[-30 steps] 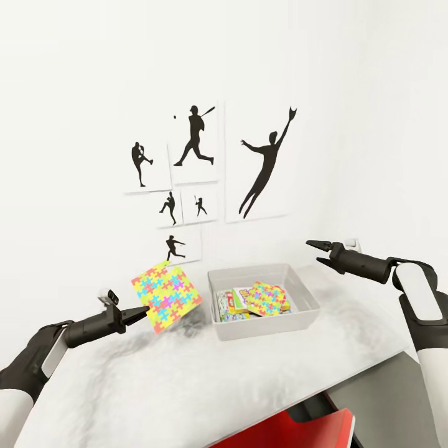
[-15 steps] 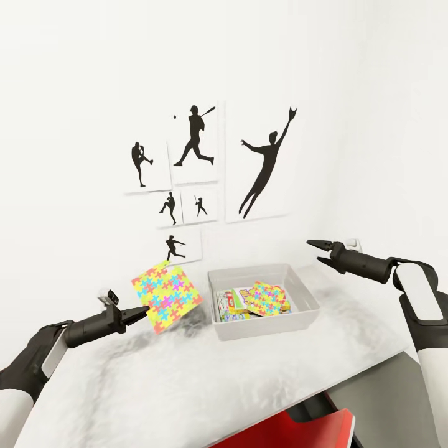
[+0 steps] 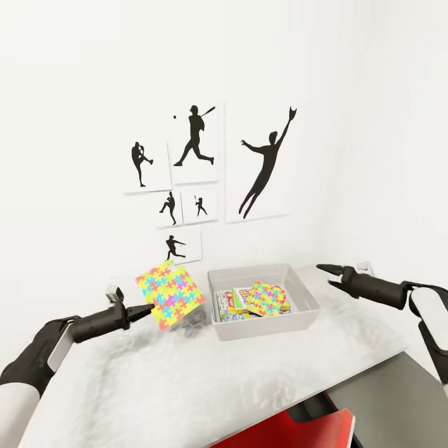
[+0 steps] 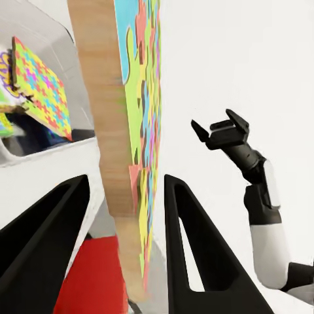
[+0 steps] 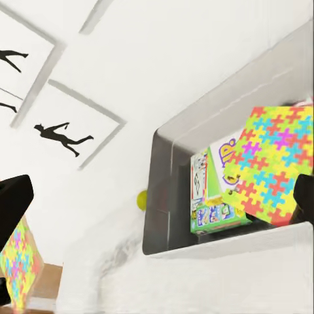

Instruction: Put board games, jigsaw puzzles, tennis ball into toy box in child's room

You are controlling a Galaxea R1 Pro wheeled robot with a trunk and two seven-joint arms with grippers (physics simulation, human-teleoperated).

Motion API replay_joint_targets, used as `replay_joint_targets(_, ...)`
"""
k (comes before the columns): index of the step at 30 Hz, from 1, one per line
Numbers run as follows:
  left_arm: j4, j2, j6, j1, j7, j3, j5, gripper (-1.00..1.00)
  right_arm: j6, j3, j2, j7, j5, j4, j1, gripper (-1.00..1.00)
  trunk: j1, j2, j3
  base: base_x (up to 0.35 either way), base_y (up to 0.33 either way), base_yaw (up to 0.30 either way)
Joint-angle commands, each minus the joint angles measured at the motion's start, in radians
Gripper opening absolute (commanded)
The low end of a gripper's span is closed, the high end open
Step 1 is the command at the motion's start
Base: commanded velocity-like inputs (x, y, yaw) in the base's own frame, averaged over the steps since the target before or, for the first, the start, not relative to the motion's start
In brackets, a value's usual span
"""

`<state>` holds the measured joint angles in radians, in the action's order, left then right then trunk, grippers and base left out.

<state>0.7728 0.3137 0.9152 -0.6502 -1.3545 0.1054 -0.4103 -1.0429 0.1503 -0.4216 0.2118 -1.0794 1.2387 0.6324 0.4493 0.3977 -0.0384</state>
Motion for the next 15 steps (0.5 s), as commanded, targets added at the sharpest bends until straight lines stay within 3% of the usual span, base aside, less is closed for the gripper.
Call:
replay_joint_targets(1, 0.000, -0.002, 0.013, -0.036, 0.034, 0.000, -0.004, -1.00, -0.004, 0.013, -0.006, 0.022, 0.009, 0.011, -0.033, 1.00, 0.001, 0.002, -0.002, 0.000, 0.000, 0.000)
replay_joint_targets(4, 0.000, -0.006, 0.016, -0.093, 0.084, 0.000, -0.007, -1.00, -0.004, 0.056, -0.011, 0.055, 0.010, 0.031, -0.094, 1.00, 0.001, 0.002, -0.002, 0.000, 0.000, 0.000)
replay_joint_targets(8, 0.000, -0.033, 0.056, -0.176, 0.147, 0.000, -0.006, -1.00, -0.004, 0.162, -0.012, 0.141, 0.011, 0.091, -0.218, 1.00, 0.001, 0.002, -0.002, 0.000, 0.000, 0.000)
replay_joint_targets(11, 0.000, -0.084, 0.094, -0.252, 0.222, 0.000, -0.004, -1.00, -0.004, 0.239, -0.008, 0.224, 0.014, 0.156, -0.342, 1.00, 0.001, 0.002, -0.002, 0.000, 0.000, 0.000)
replay_joint_targets(13, -0.002, -0.132, 0.105, -0.305, 0.289, 0.000, -0.004, -1.00, -0.002, 0.287, -0.002, 0.277, 0.016, 0.190, -0.418, 1.00, 0.001, 0.002, -0.002, 0.000, 0.000, 0.000)
replay_joint_targets(15, -0.007, -0.176, 0.109, -0.341, 0.350, -0.001, -0.004, -1.00, 0.003, 0.322, 0.001, 0.309, 0.016, 0.213, -0.455, 1.00, 0.001, 0.002, -0.002, 0.000, 0.000, 0.000)
